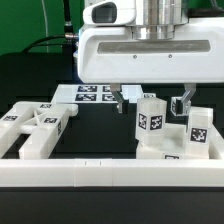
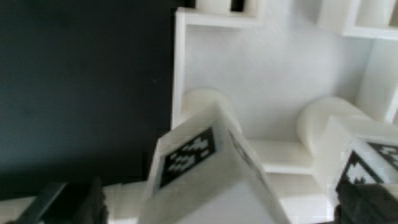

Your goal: Assemble chair

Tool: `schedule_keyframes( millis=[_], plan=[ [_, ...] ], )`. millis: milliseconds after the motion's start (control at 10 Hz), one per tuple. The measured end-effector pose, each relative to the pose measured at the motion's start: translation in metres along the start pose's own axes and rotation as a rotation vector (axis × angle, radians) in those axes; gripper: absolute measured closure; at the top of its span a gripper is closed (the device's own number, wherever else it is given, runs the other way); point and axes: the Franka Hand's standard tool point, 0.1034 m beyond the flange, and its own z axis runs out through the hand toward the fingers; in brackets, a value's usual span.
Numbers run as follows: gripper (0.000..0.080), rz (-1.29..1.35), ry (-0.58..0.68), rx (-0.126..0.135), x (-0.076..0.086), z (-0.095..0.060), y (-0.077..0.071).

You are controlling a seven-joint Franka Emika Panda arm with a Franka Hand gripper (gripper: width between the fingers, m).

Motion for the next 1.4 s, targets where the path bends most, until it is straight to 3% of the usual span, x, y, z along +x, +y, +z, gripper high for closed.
schedule_keyframes(
  millis=[400, 600, 800, 1100, 1400],
  plan=[
    [0.0151, -0.291, -0.005, -0.031, 0.0002, 0.0, 0.0026],
    [0.0165, -0.292, -0.006, -0.031, 0.0002, 0.0001, 0.0028],
    [0.0515, -0.292, -0.006, -0.031, 0.0002, 0.0002, 0.003],
    [0.0511, -0.255, -0.006, -0.031, 0.0003, 0.0005, 0.0041],
    [0.0511, 0.073, 0.001, -0.022, 0.0036, 0.0014, 0.0052]
  ],
)
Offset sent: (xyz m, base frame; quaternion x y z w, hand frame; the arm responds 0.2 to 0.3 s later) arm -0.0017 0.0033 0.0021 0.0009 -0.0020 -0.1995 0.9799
